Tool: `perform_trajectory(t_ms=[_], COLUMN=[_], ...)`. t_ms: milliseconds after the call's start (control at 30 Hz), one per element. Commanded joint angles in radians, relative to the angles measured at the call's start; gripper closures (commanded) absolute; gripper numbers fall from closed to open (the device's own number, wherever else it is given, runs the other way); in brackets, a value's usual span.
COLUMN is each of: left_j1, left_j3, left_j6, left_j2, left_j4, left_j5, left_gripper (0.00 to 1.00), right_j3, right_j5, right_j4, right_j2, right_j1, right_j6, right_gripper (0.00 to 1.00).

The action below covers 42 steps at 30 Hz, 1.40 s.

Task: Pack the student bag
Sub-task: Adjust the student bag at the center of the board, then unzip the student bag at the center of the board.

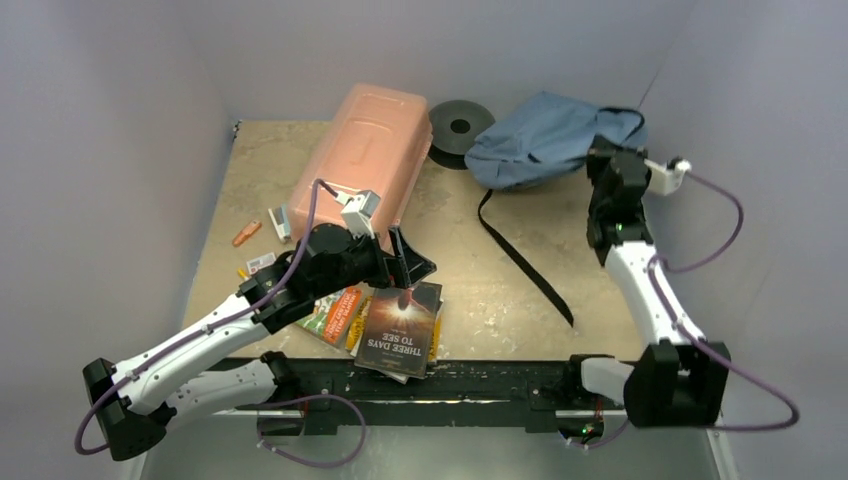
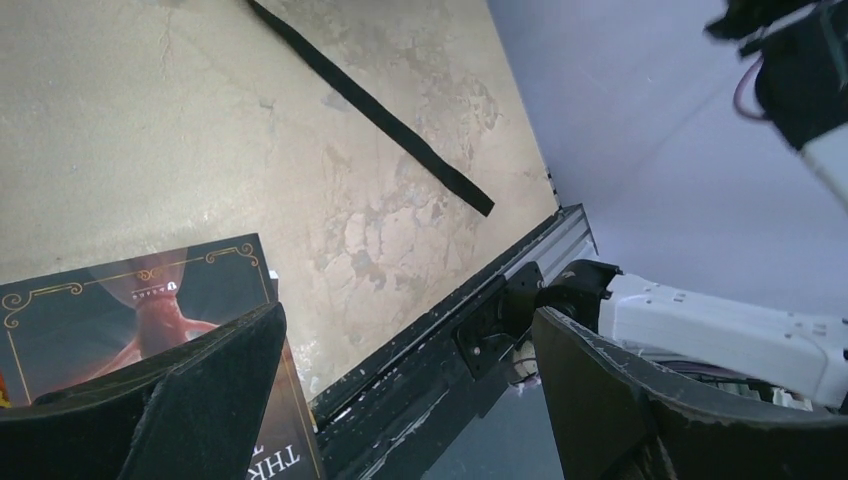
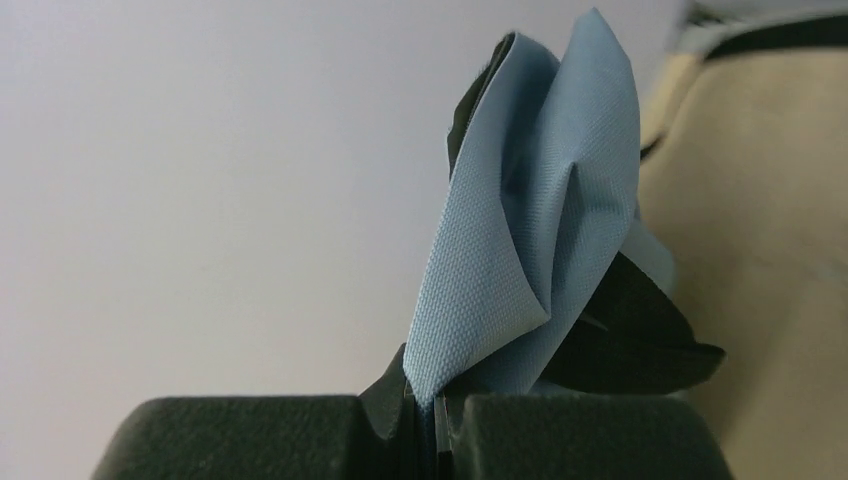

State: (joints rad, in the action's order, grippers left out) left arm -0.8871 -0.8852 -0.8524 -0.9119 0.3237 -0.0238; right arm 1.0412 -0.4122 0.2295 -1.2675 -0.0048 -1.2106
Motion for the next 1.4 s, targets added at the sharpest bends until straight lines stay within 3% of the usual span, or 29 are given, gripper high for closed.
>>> perform_trajectory(t_ms=[0,133,200,300,333,367,400,433,467,533,600,633,733,767,900,933,1033,1167,1367], left_j1=[-0.006,-0.007,-0.007,-0.008,-0.011,-0.015,-0.018,-0.019,-0.02,-0.025,-0.028,-0.031,-0.03,-0.03,-0.029,-0.028,-0.009,0.005,0.021], left_j3=[0.014,0.044,0.064,0.072,0.071,0.071,0.068,0.061,0.048,0.014,-0.022,-0.041,-0.12,-0.156,-0.259,-0.26,-0.282,-0.338,-0.392], left_j6=[-0.009,-0.067,-0.118,-0.203,-0.229,-0.247,-0.259,-0.265,-0.267,-0.269,-0.27,-0.272,-0.255,-0.236,-0.2,-0.2,-0.213,-0.222,-0.223], left_j2=[0.003,-0.038,-0.084,-0.18,-0.214,-0.242,-0.27,-0.297,-0.325,-0.382,-0.439,-0.471,-0.559,-0.585,-0.655,-0.659,-0.696,-0.761,-0.85], left_j4=[-0.029,-0.106,-0.17,-0.272,-0.324,-0.365,-0.387,-0.396,-0.398,-0.399,-0.386,-0.373,-0.328,-0.276,-0.161,-0.171,-0.179,-0.155,-0.13], left_j5=[-0.019,-0.071,-0.091,-0.137,-0.148,-0.153,-0.153,-0.147,-0.136,-0.106,-0.067,-0.047,0.015,0.036,0.153,0.18,0.18,0.162,0.144], left_gripper=[0.06,0.06,0.06,0.06,0.06,0.06,0.06,0.06,0.06,0.06,0.07,0.09,0.14,0.15,0.18,0.18,0.21,0.25,0.28], right_j3=[-0.315,-0.549,-0.605,-0.688,-0.711,-0.719,-0.702,-0.636,-0.58,-0.455,-0.373,-0.35,-0.281,-0.26,-0.212,-0.226,-0.285,-0.417,-0.577], right_j5=[-0.058,0.014,0.098,0.358,0.462,0.568,0.639,0.657,0.646,0.536,0.447,0.425,0.524,0.554,0.569,0.588,0.62,0.608,0.685], right_j4=[-0.018,-0.326,-0.478,-0.539,-0.544,-0.554,-0.607,-0.683,-0.747,-0.854,-0.84,-0.805,-0.736,-0.725,-0.669,-0.642,-0.613,-0.564,-0.441], right_j2=[0.304,0.523,0.571,0.605,0.61,0.61,0.607,0.609,0.622,0.666,0.7,0.693,0.493,0.427,0.335,0.329,0.29,0.285,0.298], right_j1=[0.097,0.151,0.152,0.159,0.161,0.161,0.161,0.166,0.172,0.174,0.174,0.174,0.178,0.188,0.287,0.297,0.305,0.306,0.306], right_j6=[-0.16,-0.059,-0.029,0.056,0.109,0.109,0.109,0.279,0.351,0.384,0.384,0.557,0.577,0.681,0.757,0.748,0.675,0.56,0.477], right_gripper=[1.0,0.98,0.85,0.67,0.54,0.54,0.54,0.43,0.41,0.4,0.4,0.08,0.05,0.02,0.04,0.09,0.39,0.59,0.67])
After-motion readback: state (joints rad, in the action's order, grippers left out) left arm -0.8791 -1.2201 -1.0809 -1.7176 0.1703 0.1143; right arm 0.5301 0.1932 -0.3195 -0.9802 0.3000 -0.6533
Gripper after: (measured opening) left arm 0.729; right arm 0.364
